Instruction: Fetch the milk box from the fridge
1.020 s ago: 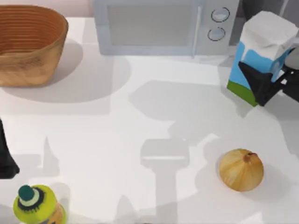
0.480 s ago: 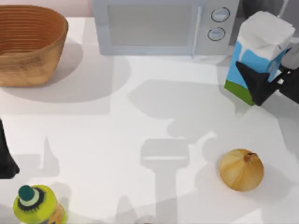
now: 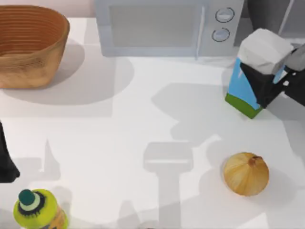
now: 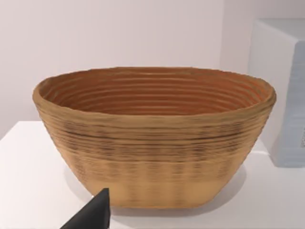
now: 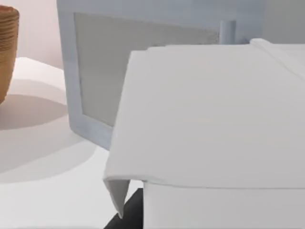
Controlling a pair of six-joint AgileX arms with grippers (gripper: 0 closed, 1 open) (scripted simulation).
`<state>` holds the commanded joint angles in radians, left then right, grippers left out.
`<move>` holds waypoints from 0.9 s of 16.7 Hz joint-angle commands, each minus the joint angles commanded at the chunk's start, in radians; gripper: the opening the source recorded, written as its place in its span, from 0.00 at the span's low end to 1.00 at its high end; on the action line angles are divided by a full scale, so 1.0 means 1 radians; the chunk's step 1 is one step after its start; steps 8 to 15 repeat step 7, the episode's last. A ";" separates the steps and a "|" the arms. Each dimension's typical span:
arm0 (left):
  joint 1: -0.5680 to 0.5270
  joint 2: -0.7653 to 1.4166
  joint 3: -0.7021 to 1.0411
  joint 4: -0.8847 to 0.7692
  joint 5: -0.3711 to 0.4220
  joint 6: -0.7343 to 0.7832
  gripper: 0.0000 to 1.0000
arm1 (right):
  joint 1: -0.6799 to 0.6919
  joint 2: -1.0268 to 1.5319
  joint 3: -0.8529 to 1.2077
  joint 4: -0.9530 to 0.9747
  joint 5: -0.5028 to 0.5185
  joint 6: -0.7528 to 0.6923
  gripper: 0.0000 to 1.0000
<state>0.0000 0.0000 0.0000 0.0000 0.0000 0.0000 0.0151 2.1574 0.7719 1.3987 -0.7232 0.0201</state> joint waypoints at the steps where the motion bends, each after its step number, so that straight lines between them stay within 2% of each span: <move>1: 0.000 0.000 0.000 0.000 0.000 0.000 1.00 | 0.000 0.000 0.000 0.000 0.000 0.000 0.98; 15: 0.000 0.000 0.000 0.000 0.000 0.000 1.00 | 0.000 0.000 0.000 0.000 0.000 0.000 1.00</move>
